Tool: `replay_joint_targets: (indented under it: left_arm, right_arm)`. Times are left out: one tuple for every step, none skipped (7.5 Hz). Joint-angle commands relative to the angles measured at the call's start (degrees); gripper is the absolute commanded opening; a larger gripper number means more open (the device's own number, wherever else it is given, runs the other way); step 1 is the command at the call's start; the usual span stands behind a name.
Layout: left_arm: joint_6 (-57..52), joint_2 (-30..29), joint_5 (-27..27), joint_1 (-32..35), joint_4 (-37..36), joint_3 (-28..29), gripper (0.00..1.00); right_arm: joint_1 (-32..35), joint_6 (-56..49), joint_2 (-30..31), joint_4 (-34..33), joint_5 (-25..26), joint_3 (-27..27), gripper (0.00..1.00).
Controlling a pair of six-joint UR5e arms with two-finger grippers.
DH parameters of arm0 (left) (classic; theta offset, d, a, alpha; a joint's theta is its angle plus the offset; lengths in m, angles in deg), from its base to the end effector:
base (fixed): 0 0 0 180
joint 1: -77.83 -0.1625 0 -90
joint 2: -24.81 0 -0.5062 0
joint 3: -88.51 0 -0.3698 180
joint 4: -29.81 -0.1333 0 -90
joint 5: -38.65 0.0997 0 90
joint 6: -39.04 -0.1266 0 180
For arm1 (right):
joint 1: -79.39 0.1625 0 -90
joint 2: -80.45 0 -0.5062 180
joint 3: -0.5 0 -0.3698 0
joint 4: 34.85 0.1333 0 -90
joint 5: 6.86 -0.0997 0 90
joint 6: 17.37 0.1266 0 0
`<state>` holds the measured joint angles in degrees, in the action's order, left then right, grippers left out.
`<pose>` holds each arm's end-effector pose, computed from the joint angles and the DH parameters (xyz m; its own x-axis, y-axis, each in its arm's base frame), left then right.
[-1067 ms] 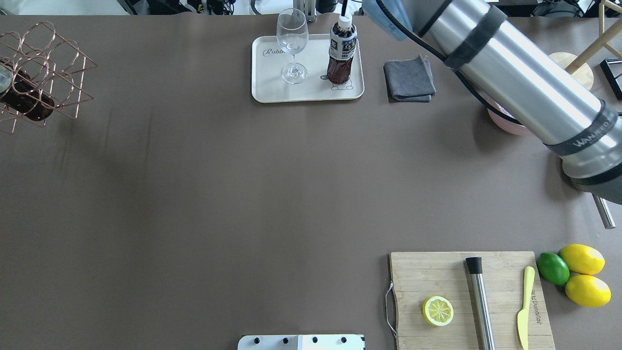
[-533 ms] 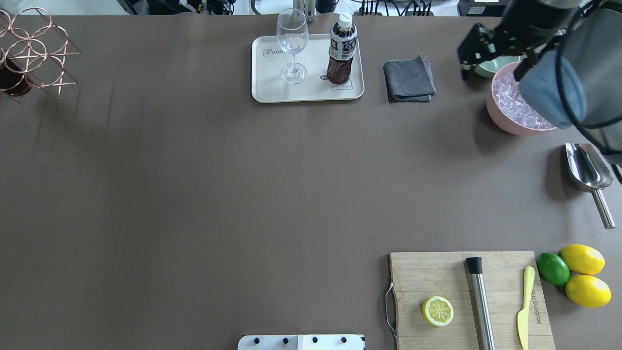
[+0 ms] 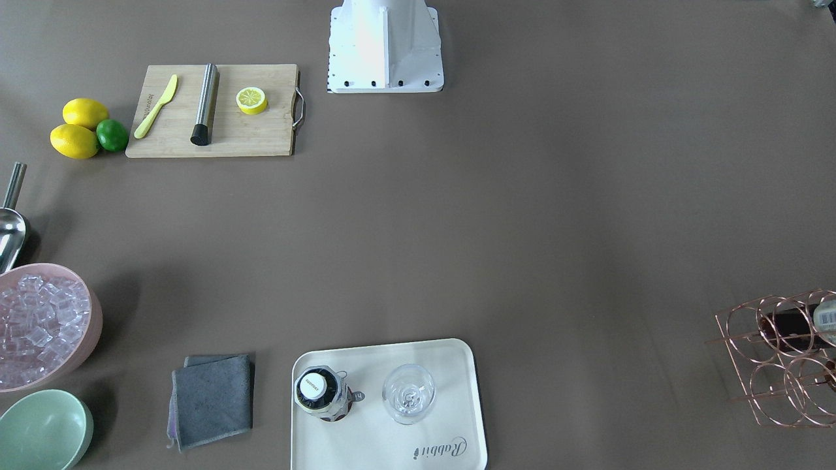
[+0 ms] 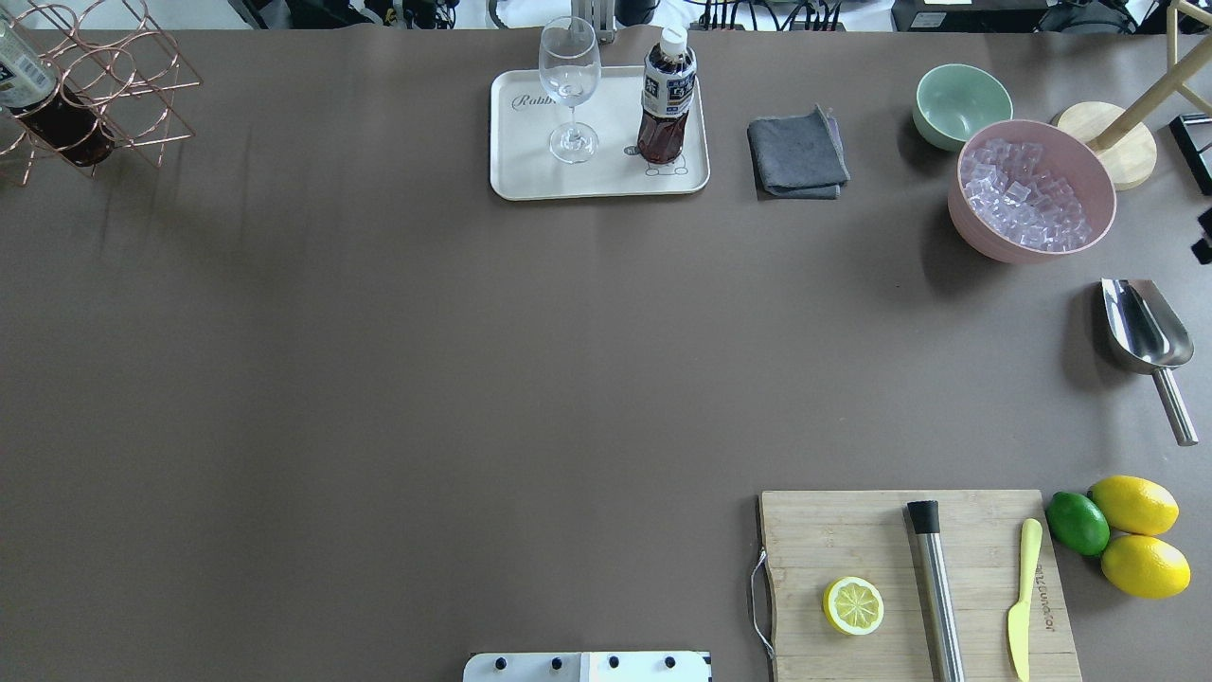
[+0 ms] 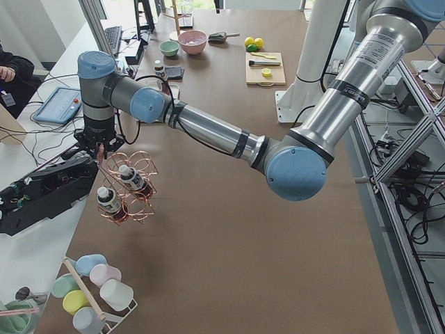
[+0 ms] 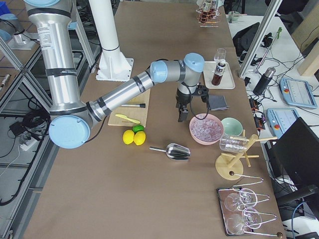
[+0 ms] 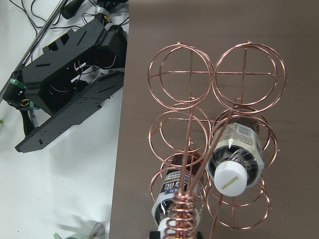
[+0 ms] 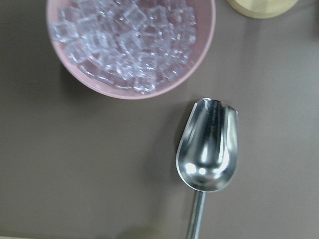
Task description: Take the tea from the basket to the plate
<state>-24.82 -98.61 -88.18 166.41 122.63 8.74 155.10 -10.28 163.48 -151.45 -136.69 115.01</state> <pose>-0.0387 -0.7540 0.4867 0.3297 0.9311 0.1563 -0.7223 0.1421 0.6768 -0.0690 -0.4823 0.5602 0.7555 -0.1213 0.6438 0.1539 0.9881 0.0056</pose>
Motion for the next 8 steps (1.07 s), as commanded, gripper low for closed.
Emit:
replay_joint_targets:
  left_arm:
    - [4.8,-2.4,3.2,-2.6,5.3,4.9,0.00]
    - [5.0,-2.4,3.3,-3.1,6.4,5.8,0.00]
    - [5.0,-2.2,3.3,-3.2,8.0,6.8,0.00]
    - [5.1,-2.3,3.3,-3.8,8.9,7.5,0.00]
    - [5.6,-2.6,4.3,-4.4,8.8,7.3,0.00]
    - [6.9,-3.1,4.4,-5.3,8.8,7.0,0.00]
    - [7.2,-3.2,4.4,-6.0,8.8,7.0,0.00]
    - [7.4,-3.1,4.4,-6.7,9.1,7.0,0.00]
  right_arm:
    - [9.9,-16.4,6.9,3.3,0.1,-9.0,1.00]
    - [13.2,-18.7,6.9,3.8,-0.8,-13.8,1.00]
    - [13.7,-20.3,5.8,6.9,-0.8,-17.1,1.00]
    - [13.7,-20.4,5.9,8.0,0.1,-17.4,1.00]
    - [13.7,-20.3,6.2,9.5,0.4,-18.3,1.00]
    - [13.6,-20.3,6.2,12.3,0.3,-19.9,1.00]
    - [13.6,-20.2,6.3,14.6,0.0,-20.1,1.00]
    - [13.6,-20.3,6.3,15.0,0.1,-20.2,1.00]
